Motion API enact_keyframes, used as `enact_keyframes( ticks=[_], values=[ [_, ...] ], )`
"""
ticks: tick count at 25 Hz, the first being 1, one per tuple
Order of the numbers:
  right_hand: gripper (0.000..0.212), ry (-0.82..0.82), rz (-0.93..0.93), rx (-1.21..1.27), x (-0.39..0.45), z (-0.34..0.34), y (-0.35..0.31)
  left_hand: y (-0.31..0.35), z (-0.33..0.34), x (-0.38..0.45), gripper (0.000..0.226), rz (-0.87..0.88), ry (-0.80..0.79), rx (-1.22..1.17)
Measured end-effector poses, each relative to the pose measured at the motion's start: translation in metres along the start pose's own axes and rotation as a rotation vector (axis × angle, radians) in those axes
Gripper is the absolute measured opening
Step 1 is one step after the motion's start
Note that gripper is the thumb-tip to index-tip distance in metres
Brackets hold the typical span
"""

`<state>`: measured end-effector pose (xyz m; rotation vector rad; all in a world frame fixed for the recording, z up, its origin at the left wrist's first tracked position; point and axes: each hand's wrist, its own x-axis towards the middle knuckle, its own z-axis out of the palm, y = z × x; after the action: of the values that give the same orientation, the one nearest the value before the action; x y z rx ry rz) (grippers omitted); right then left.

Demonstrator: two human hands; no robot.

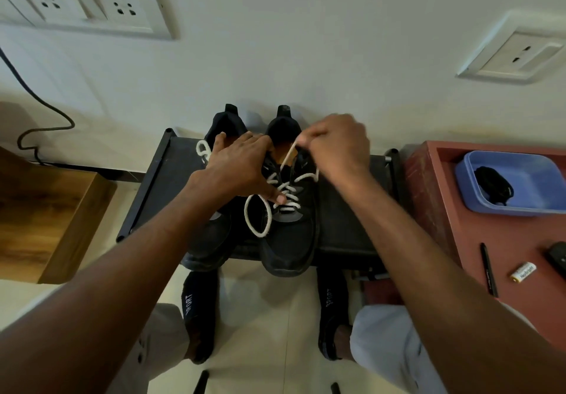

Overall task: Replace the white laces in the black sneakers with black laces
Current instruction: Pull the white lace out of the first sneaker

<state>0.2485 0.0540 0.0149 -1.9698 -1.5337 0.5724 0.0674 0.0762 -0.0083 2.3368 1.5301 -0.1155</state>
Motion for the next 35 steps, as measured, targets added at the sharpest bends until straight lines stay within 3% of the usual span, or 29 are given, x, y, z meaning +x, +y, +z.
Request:
enact_keyframes(
  ticks=[2,3,6,8,11,13,15,22,30,31,33,35],
  values=[
    [0.011,0.22,0.194,0.259,0.012,-0.032,0.009,-0.001,0.0,-0.001,0.087,0.0,0.004,0.01],
    [0.014,0.232,0.234,0.211,0.017,-0.043,0.018,-0.002,0.0,-0.001,0.088,0.0,-0.001,0.013],
    [0.014,-0.13,0.257,-0.264,0.017,-0.042,0.043,0.001,0.001,0.001,0.091,0.03,-0.036,0.055],
    [0.033,-0.421,0.161,-0.447,0.01,-0.026,0.042,0.006,0.0,0.002,0.082,0.056,-0.074,0.087],
    [0.066,-0.54,-0.124,-0.31,0.006,-0.02,0.021,0.012,-0.006,-0.001,0.064,0.045,-0.037,0.089],
    [0.07,-0.646,-0.162,-0.214,0.004,-0.017,0.016,0.019,-0.008,-0.004,0.055,0.031,0.055,0.106],
    [0.078,-0.74,-0.168,-0.286,-0.003,-0.01,0.017,0.029,-0.005,-0.007,0.046,0.026,0.09,0.102],
    [0.087,-0.75,-0.124,-0.389,-0.001,-0.006,0.02,0.031,0.01,0.004,0.01,-0.065,0.118,-0.332],
    [0.077,-0.674,-0.157,-0.42,0.001,-0.007,0.025,0.016,-0.016,-0.008,0.015,-0.371,-0.052,-1.097],
    [0.076,-0.675,-0.161,-0.423,0.001,-0.008,0.026,0.011,-0.021,-0.008,0.014,-0.349,-0.019,-1.069],
    [0.075,-0.674,-0.174,-0.426,0.001,-0.005,0.024,0.006,-0.024,-0.006,0.011,-0.209,0.146,-0.728],
    [0.075,-0.673,-0.177,-0.421,0.002,-0.002,0.022,0.014,-0.02,-0.006,0.015,-0.058,0.219,-0.535]
  ],
)
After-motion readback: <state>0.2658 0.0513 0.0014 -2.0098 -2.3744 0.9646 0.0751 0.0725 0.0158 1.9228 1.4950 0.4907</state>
